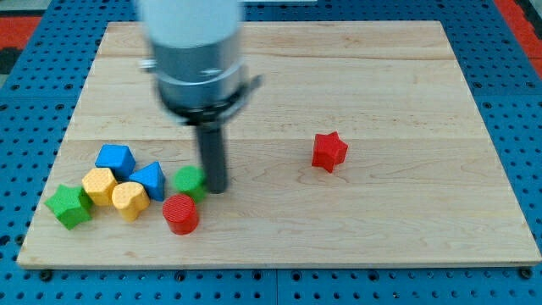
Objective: Move the red star diagonally top right to the blue cube
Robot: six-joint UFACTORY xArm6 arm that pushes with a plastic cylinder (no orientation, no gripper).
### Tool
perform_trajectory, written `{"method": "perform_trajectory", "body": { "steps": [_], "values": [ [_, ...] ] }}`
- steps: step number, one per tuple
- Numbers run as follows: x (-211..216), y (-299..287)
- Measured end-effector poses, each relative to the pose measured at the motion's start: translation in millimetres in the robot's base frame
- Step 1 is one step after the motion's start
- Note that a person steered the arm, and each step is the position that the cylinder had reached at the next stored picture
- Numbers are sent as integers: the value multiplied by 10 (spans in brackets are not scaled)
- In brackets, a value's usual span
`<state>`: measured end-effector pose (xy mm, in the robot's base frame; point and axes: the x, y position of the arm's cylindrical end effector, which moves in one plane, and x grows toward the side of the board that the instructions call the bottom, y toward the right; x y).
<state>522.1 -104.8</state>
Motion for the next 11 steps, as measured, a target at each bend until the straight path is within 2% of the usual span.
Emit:
{"method": "perform_trajectory", "body": {
  "steps": [1, 2, 3, 4, 5, 6, 7, 8, 10, 11],
  "values": [
    [18, 855],
    [-29, 2110],
    [-221, 2460],
    [-497, 1555],
    [-532, 722],
    [-634, 490],
    [-969, 1149],
    [-1221, 1205],
    [-1177, 891],
    [-1561, 1017]
  ]
}}
